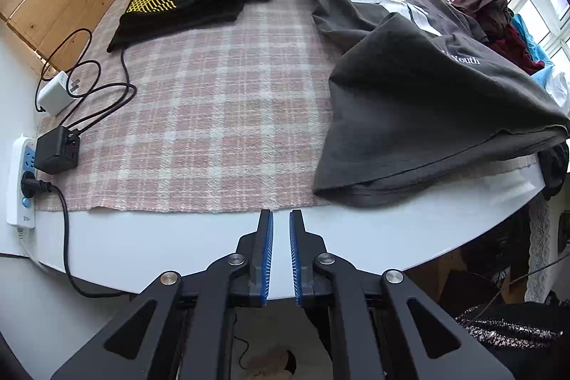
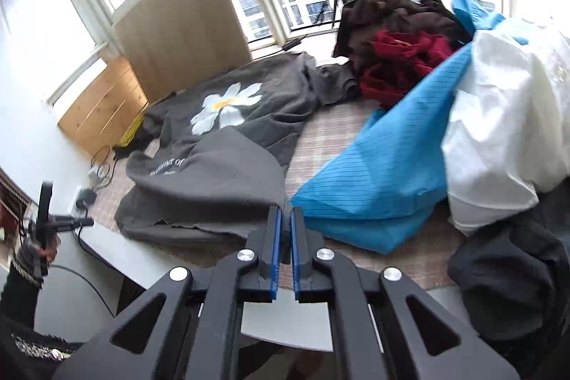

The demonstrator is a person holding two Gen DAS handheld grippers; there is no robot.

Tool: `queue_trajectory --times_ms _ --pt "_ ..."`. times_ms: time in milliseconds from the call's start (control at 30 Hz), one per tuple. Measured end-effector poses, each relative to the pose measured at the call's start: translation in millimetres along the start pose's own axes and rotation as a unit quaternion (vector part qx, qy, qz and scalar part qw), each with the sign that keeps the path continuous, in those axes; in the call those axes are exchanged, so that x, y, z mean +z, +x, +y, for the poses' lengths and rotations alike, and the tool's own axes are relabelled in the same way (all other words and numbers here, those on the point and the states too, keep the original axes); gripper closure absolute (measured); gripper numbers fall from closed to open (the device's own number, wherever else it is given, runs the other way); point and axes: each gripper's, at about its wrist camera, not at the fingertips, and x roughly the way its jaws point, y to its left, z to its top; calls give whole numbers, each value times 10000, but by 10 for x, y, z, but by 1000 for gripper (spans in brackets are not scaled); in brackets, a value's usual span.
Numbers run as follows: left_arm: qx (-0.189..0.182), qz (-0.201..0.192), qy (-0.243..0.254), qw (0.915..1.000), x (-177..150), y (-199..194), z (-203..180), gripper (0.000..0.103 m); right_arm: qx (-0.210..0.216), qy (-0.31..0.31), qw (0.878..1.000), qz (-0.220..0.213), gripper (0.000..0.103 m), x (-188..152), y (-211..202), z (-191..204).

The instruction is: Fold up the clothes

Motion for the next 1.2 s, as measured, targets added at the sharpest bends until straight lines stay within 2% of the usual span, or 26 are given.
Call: queue_trajectory --times_ms 67,167,267,500,533,600,667,733,800,900,933,967,1067,1133,1200 --pt "-88 42 233 9997 -12 82 -201 89 -259 93 9996 67 98 -7 50 -134" --pt "-209 91 601 9979 -29 191 -492 86 -245 106 9993 251 98 -24 204 -191" --pt "-119 96 793 9967 -10 283 -609 76 -269 -16 9988 407 98 -42 315 -195" --pt "92 8 1070 9942 75 479 -755 77 -218 -92 9989 412 98 19 299 -189" --pt "-4 -52 1069 9943 98 504 -753 78 -211 -109 9989 412 98 21 291 -183" --pt "-215 -165 1026 9943 144 550 -742 101 -185 -107 9989 409 98 26 278 -173" --pt "-259 -211 943 9950 209 521 -723 101 -138 -85 9991 400 98 36 267 -155" --pt "-279 -239 891 9953 282 298 -661 101 -81 -67 9992 387 98 53 253 -119" --pt "-225 -442 833 9953 331 -171 -525 101 186 -81 9992 347 98 75 202 26" --pt "489 -1050 961 9886 234 -1150 -292 101 690 -148 9971 292 98 3 146 330" --pt "801 -1197 962 9849 161 -1388 -247 101 856 -158 9957 311 98 -89 159 436" --pt "957 -1205 875 9842 109 -1467 -178 101 943 -164 9947 373 98 -198 195 517" --pt "952 -825 533 9906 -33 -1235 20 101 785 4 9938 786 98 -587 368 490" --pt "933 -213 527 9940 -226 -718 22 101 628 452 9901 1173 98 -845 514 266" --pt "907 226 521 9943 -403 -296 33 101 577 648 9862 1408 98 -999 634 148"
